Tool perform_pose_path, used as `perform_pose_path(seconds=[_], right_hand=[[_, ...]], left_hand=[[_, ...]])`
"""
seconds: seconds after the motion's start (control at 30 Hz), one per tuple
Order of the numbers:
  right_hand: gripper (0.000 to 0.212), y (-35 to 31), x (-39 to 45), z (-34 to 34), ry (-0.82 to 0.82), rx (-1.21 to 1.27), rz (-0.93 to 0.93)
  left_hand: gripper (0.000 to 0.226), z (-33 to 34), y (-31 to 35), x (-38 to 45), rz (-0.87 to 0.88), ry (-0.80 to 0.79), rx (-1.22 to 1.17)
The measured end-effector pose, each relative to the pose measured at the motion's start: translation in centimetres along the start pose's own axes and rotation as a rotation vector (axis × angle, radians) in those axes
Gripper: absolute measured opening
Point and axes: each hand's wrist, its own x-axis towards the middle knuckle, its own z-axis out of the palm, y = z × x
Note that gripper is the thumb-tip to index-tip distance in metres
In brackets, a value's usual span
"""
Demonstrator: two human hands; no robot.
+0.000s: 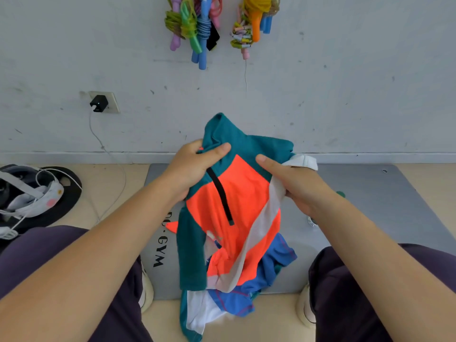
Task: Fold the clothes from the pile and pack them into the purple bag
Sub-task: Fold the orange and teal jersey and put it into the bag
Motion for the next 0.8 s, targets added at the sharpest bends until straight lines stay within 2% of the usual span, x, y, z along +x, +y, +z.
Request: perform_pose_path(seconds=[0.07, 0.1, 0.17, 0.23, 0.27, 0.33, 0.37, 0.43, 0.5, 0.57, 0.67, 0.8], right_hand=[[0.044, 0.0, 0.3, -0.5, 0.113, -0.111, -0.044], [0.039, -0.1, 0.3, -0.6, 0.149, -0.152, -0.111], [0.045, -0.3, 0.2, -0.7, 0.186, -0.239, -0.206], [0.069, -0.8, -0.4, -0.7, 0.019, -0.277, -0.259], [0.068, -0.9, -0.6, -0.5, -0.125, -0.273, -0.292], [0.044, -0.9, -1.2, 0.0, -0.38, -0.263, -0.286], [0.033, -0.9, -1.5, 0.3, -0.452, -0.258, -0.25], [0.03, -0.8, -1.8, 0.6, -0.497, -0.233, -0.17], [0.032, -0.6, -1.6, 0.4, -0.479, -0.197, -0.144], [0.029, -0.6, -1.4, 0.2, -0.451, -0.125, -0.159], [0.034, -0.8, -1.1, -0.4, -0.353, 0.015, -0.179], [0.034, -1.0, -0.6, -1.7, -0.228, 0.184, -0.162]], left_hand=[[0.014, -0.5, 0.7, -0.2, 0.024, -0.053, -0.003], [0.013, -0.6, 1.0, -0.4, 0.033, -0.114, 0.013], [0.014, -0.5, 1.3, -1.0, 0.026, -0.286, 0.043], [0.019, -0.3, 1.4, -1.6, -0.005, -0.443, 0.078], [0.02, -0.2, 1.5, -1.9, -0.016, -0.5, 0.091], [0.017, 0.0, 1.6, -2.2, -0.007, -0.559, 0.111], [0.016, 0.0, 1.6, -2.1, 0.001, -0.558, 0.119], [0.014, -0.1, 1.7, -2.0, 0.015, -0.527, 0.149], [0.018, -0.2, 1.5, -1.6, 0.044, -0.494, 0.213], [0.034, -0.5, 1.1, -1.1, 0.064, -0.449, 0.263], [0.048, -1.5, 0.6, -0.5, -0.011, -0.463, 0.341], [0.033, -2.6, -1.3, -0.1, -0.223, -0.586, 0.539]])
